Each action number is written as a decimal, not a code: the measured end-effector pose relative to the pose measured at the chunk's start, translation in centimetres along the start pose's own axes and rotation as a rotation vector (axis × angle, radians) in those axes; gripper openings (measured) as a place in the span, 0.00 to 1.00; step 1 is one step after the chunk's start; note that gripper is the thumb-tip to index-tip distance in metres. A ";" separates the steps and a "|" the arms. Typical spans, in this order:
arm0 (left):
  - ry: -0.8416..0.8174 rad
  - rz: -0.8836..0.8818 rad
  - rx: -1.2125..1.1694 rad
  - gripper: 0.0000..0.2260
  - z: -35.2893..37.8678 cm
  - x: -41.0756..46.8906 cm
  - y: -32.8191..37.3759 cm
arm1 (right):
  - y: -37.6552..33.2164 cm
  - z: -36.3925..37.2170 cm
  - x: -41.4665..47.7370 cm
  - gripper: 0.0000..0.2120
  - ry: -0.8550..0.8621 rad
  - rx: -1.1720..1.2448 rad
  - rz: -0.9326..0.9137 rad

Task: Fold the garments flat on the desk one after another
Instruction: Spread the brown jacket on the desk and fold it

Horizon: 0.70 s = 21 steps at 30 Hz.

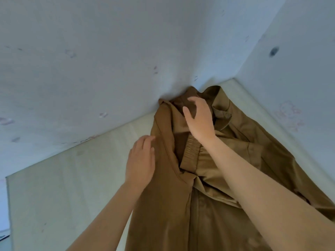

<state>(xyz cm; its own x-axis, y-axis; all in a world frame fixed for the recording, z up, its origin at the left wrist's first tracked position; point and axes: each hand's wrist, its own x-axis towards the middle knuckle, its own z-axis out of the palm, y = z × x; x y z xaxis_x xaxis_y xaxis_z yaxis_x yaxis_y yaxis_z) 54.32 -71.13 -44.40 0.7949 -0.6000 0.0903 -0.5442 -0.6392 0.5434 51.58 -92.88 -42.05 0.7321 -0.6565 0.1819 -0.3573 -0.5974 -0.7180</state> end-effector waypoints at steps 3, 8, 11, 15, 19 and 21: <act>-0.059 0.336 0.070 0.25 0.7 3.7 2.7 | 3.9 -3.4 -2.7 0.13 -0.049 -0.252 0.116; -0.220 0.393 0.276 0.23 0.7 13.1 3.9 | 8.3 -8.2 -6.0 0.24 -0.363 -0.419 0.227; -0.354 0.352 0.504 0.10 -0.9 16.5 4.0 | 9.6 -9.7 -6.7 0.26 -0.362 -0.424 0.261; -0.256 0.187 0.377 0.19 -2.6 17.3 5.2 | 10.9 -10.2 -6.9 0.20 -0.385 -0.530 0.249; -0.095 0.225 0.610 0.10 -2.0 15.7 6.6 | 9.5 -9.6 -5.9 0.05 -0.201 -0.316 0.192; -0.026 0.373 0.650 0.16 -1.3 14.1 7.5 | 8.8 -9.1 -5.5 0.11 -0.060 -0.344 0.138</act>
<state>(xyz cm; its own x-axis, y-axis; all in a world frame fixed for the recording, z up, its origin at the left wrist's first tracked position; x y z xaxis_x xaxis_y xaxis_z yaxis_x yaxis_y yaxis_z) 61.84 -83.75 -37.97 0.5248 -0.8383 0.1476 -0.8313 -0.5420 -0.1231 39.14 -98.74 -43.22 0.6927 -0.7194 0.0521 -0.6212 -0.6317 -0.4636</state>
